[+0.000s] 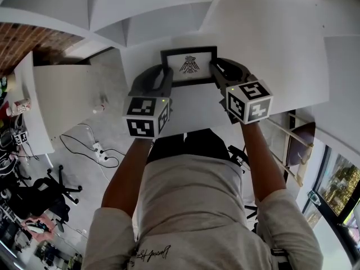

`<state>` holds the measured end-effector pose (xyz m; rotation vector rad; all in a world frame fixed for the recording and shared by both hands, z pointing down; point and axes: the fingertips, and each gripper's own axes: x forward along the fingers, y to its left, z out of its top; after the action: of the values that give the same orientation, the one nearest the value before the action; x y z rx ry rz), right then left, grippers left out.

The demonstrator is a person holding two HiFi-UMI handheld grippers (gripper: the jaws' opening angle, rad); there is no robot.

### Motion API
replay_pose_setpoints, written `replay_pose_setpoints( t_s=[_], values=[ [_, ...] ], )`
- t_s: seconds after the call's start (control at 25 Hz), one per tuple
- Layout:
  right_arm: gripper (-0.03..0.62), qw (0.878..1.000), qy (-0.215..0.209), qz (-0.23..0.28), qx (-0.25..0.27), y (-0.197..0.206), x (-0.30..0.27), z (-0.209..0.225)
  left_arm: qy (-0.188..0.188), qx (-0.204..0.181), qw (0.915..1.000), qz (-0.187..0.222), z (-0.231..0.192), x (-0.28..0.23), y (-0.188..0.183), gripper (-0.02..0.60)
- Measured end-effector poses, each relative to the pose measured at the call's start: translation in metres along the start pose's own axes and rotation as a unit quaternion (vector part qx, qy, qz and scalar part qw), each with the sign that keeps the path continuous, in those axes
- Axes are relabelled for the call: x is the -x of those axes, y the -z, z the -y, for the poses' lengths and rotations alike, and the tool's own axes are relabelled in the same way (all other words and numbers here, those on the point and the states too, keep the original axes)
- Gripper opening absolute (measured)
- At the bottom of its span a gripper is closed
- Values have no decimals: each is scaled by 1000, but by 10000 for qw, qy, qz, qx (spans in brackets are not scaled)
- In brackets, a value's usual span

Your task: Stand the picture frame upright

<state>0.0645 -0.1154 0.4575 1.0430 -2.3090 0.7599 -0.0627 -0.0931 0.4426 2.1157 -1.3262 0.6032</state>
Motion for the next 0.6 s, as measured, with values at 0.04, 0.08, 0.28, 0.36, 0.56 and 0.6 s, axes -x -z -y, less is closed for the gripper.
replay_pose_setpoints(
  t_s=[0.04,0.08,0.28,0.36,0.56,0.6],
  values=[
    [99,10000,14,34,1,-3,-1,1,-22,-10,10000,35,-1,-1,-3,100],
    [98,10000,29,70,0,-6,-2,2,-40,-22,10000,71,-3,-3,-7,100],
    [98,9996,65,272,38,-23,-11,7,-91,-107,9996,232,-12,-9,-21,100],
    [98,9993,68,353,80,-28,-13,8,-116,-105,9995,260,-16,-12,-24,99],
    [97,9987,112,496,99,-38,-20,16,-208,-89,9991,360,-21,-21,-32,97],
    [97,9985,131,522,74,-39,-23,18,-221,-74,9990,383,-23,-23,-34,95]
  ],
)
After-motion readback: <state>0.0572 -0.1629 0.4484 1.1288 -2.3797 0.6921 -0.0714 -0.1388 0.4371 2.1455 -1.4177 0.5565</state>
